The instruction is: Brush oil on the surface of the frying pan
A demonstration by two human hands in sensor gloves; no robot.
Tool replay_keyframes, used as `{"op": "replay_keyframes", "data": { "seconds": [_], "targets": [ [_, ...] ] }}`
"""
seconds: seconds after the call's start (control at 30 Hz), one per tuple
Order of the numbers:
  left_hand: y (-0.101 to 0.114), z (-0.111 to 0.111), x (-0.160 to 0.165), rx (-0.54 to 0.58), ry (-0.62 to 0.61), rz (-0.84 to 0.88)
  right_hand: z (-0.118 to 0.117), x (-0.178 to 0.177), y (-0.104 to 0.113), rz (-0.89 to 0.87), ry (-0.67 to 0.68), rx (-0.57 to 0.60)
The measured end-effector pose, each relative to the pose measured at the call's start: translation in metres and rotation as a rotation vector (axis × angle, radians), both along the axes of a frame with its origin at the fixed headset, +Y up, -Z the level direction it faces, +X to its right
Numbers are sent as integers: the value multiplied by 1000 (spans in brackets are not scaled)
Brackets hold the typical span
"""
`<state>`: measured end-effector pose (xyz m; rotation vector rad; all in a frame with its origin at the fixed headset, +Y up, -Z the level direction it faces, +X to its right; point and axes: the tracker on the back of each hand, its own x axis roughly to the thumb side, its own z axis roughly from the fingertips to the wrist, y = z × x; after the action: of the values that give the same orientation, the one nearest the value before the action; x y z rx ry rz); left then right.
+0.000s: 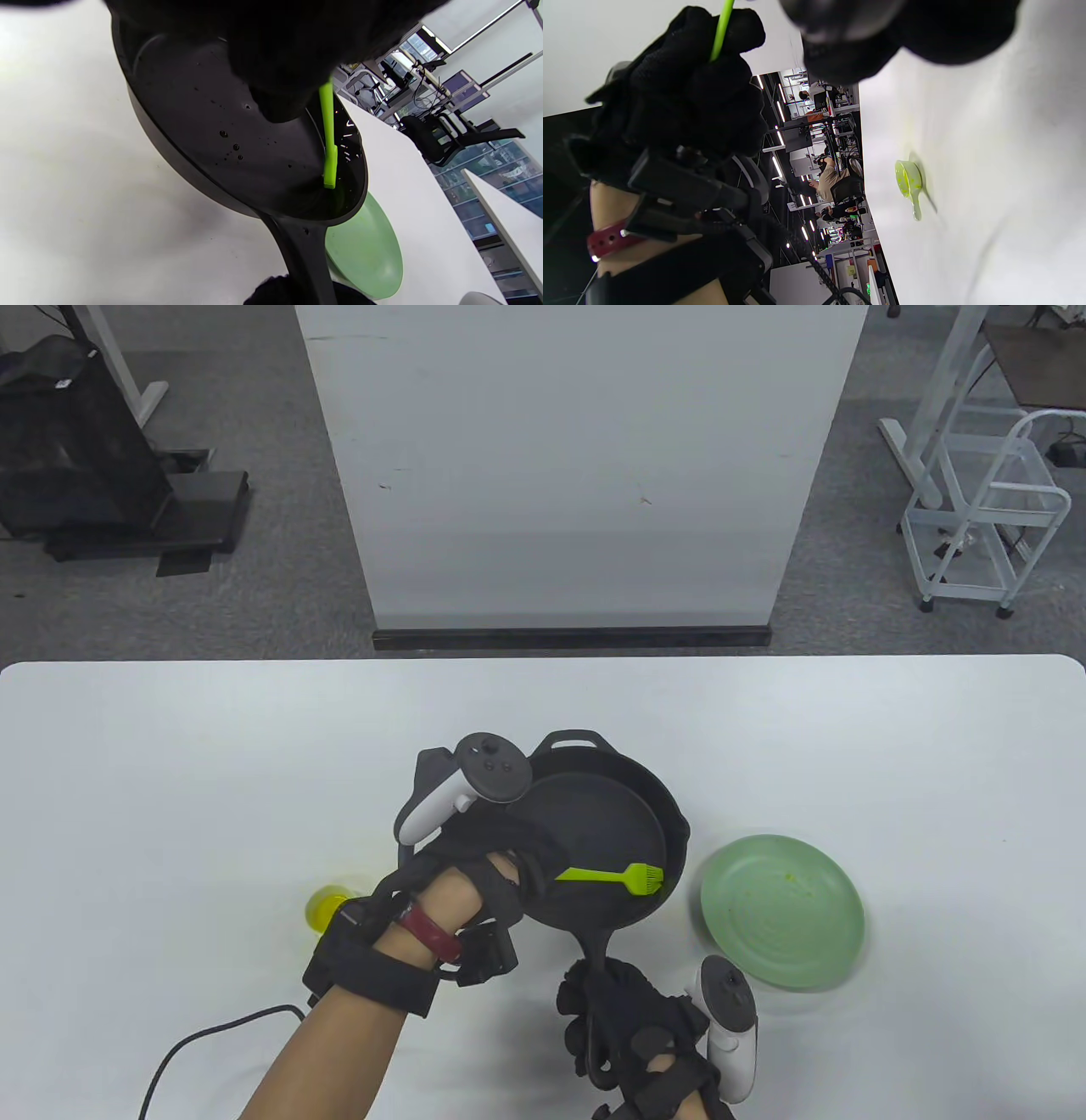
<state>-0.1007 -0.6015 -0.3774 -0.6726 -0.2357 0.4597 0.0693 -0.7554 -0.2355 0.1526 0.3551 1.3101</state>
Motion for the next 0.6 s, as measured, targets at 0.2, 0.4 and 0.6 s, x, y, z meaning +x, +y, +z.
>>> {"op": "replay_keyframes", "data": {
  "seconds": [0.2, 0.4, 0.6],
  "targets": [
    [-5, -3, 4, -1, -15, -59, -1, 3, 1, 15, -15, 5],
    [-5, -4, -8, -1, -17, -129, 0, 2, 1, 3, -13, 1],
    [0, -1, -28, 5, -5, -187, 1, 1, 0, 4, -8, -8]
  ]
}}
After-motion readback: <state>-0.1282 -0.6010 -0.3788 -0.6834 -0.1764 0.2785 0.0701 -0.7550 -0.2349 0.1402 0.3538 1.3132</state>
